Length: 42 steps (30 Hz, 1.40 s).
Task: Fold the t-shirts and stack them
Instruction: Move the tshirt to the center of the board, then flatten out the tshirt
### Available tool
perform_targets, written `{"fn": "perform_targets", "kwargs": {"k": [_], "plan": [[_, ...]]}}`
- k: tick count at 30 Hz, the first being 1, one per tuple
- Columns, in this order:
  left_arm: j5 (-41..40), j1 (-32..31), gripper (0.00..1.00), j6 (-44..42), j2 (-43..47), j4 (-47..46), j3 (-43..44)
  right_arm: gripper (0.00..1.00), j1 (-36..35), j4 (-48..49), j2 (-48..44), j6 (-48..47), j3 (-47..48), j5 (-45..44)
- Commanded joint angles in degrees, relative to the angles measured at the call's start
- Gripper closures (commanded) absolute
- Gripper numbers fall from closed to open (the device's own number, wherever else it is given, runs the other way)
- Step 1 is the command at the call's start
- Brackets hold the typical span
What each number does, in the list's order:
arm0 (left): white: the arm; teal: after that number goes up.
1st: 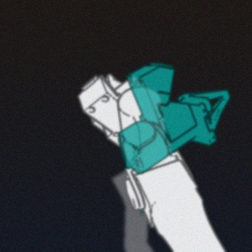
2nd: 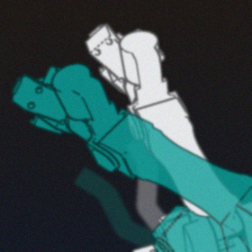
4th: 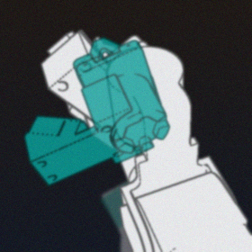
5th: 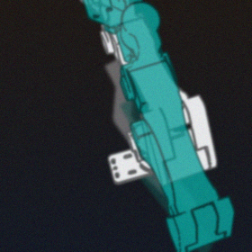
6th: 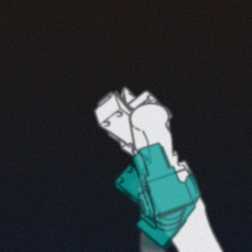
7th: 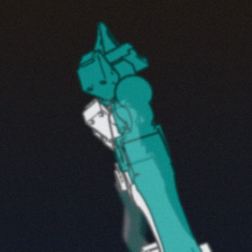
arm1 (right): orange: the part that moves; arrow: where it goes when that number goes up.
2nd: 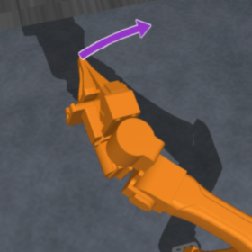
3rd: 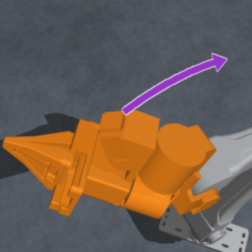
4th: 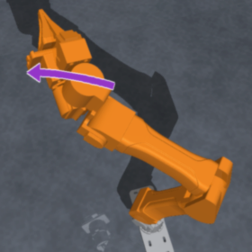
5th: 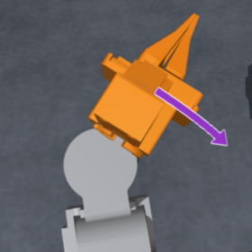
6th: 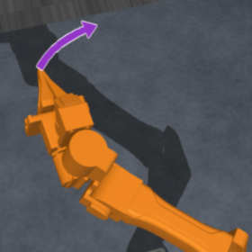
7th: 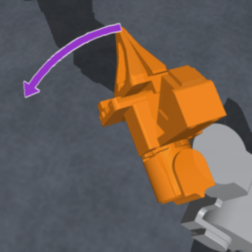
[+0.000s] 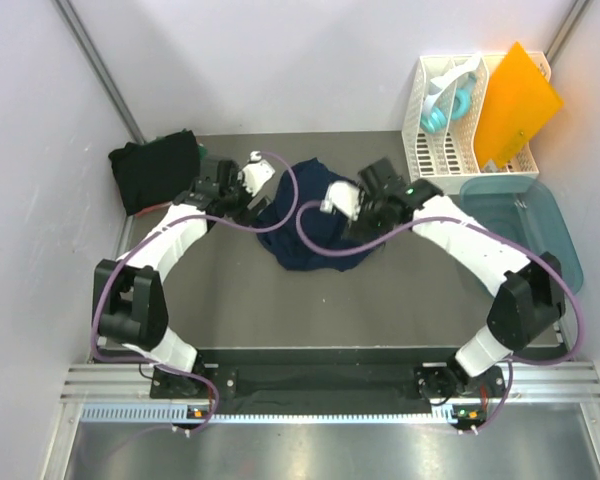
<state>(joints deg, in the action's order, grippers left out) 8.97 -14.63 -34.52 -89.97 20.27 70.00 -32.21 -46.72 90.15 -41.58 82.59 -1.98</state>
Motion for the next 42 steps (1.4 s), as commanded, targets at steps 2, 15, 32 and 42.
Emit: {"fn": "perform_targets", "kwargs": {"k": [2, 15, 32, 42], "plan": [[-15.0, 2.8, 0.05, -2.4, 5.9, -15.5, -10.6, 0.18, -4.2, -0.9, -3.0, -2.1, -8.2, 4.8], [-16.2, 10.3, 0.08, 5.7, 7.2, -9.6, -8.5, 0.20, -8.3, 20.0, 3.3, -4.6, -19.0, -2.8], [-15.7, 10.4, 0.09, 5.4, 6.3, -9.5, -5.4, 0.29, -8.3, 29.5, 4.7, -15.4, -29.2, -5.7], [-15.5, 10.5, 0.09, 6.0, 5.9, -9.3, -4.6, 1.00, -8.3, 37.1, 10.4, -16.7, -28.8, -9.4]]}}
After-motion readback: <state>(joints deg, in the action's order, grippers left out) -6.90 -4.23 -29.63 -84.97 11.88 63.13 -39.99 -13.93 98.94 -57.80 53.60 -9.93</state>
